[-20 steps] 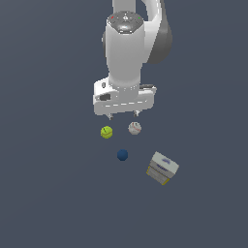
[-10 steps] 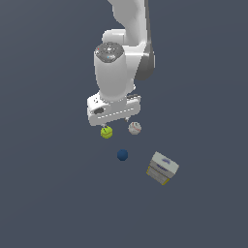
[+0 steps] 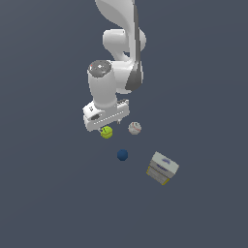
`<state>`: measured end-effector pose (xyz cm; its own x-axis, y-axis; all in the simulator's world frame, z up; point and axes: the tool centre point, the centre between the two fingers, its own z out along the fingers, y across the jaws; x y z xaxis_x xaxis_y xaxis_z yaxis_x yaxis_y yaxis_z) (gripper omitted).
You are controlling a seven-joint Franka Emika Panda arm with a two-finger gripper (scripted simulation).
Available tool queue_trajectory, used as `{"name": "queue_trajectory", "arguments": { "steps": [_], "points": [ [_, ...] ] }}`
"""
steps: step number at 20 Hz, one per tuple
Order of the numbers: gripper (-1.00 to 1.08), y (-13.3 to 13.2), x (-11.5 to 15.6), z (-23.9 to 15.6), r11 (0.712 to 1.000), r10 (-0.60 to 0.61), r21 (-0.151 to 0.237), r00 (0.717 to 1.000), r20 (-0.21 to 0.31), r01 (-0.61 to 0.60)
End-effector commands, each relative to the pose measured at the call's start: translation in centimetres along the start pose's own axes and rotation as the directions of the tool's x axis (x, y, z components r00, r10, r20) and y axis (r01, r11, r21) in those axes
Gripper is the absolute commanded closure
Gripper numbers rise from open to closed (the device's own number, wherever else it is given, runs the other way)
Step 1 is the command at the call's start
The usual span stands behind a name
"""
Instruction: Pick up a designated object from a clutter of objects.
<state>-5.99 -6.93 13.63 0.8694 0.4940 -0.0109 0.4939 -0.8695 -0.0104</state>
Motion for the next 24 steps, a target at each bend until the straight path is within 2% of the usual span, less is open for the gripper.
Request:
{"name": "queue_trajectory", "arguments": {
  "steps": [1,12,24],
  "points": [
    [-0.92,0.3,-1.0,1.2,0.999,-0.040,-0.003,0.999,-0.004,0.040],
    [-0.92,0.7,-3.9,4.2,0.990,-0.138,-0.011,0.990,-0.009,0.138],
    [-0.92,0.7,-4.3,5.4,0.989,-0.147,-0.011,0.989,-0.009,0.147]
  ]
}}
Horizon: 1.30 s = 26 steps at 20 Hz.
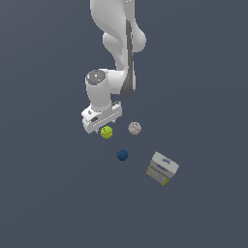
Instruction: Pick up a designated object from a clutter of objects.
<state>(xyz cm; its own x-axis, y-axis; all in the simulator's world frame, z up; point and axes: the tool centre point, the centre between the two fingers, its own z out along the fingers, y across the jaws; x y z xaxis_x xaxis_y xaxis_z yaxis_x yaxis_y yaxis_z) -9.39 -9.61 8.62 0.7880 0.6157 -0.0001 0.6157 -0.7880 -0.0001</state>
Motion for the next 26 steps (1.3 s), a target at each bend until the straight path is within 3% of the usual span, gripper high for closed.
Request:
{"name": "queue_trajectory", "arguments": {
  "steps": [1,14,15,26],
  "points": [
    [-0.92,0.0,0.0,0.7,1.000,-0.001,0.000,1.000,0.000,0.001],
    [-0.92,-0.1,-0.1,4.5,1.000,-0.003,0.000,1.000,0.000,0.003],
    [1.08,-0.1,-0.1,4.5,1.000,-0.003,0.000,1.000,0.000,0.003],
    [1.08,0.0,-0.1,4.4,1.000,-0.002,-0.002,1.000,-0.001,0.002]
  ]
}}
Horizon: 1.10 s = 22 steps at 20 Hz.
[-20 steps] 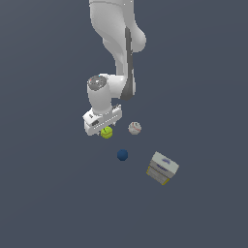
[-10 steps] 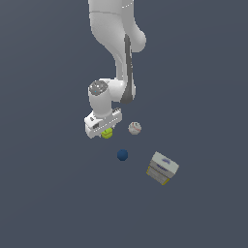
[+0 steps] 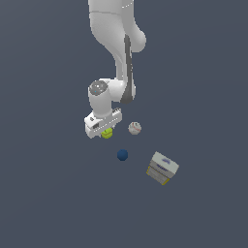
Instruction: Pick up a designated object from a clutter of objects.
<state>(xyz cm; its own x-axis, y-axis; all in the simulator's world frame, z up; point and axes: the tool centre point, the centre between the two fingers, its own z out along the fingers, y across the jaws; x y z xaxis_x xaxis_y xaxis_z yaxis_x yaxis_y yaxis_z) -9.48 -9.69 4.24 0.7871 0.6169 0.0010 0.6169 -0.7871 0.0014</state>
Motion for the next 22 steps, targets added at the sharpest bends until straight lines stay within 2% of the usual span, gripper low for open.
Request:
{"name": "queue_trajectory", "arguments": {
  "steps": [1,11,22],
  "points": [
    [1.08,0.0,0.0,-0.1,1.000,0.000,0.000,1.000,0.000,0.000],
    [1.08,0.2,1.5,-3.2,1.000,0.000,0.000,1.000,0.000,0.000],
    [1.08,0.9,5.4,-11.4,1.000,0.000,-0.001,1.000,0.002,0.000]
  ]
}}
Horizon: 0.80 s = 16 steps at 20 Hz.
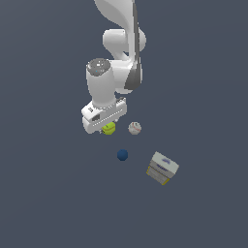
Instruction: Pick up a designated object from a clutter of objects.
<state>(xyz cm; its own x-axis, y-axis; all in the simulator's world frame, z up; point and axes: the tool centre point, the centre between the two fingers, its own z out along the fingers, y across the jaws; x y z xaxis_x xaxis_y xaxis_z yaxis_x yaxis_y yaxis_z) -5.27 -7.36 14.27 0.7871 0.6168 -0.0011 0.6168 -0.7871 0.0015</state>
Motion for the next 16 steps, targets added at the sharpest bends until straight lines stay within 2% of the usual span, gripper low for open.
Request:
{"name": "queue_trajectory", "arguments": {
  "steps": [1,16],
  "points": [
    [1.08,0.2,1.0,-2.3,1.000,0.000,-0.001,1.000,0.000,0.000],
    [1.08,1.4,7.7,-15.8,1.000,-0.001,0.000,1.000,0.000,0.001]
  ]
}}
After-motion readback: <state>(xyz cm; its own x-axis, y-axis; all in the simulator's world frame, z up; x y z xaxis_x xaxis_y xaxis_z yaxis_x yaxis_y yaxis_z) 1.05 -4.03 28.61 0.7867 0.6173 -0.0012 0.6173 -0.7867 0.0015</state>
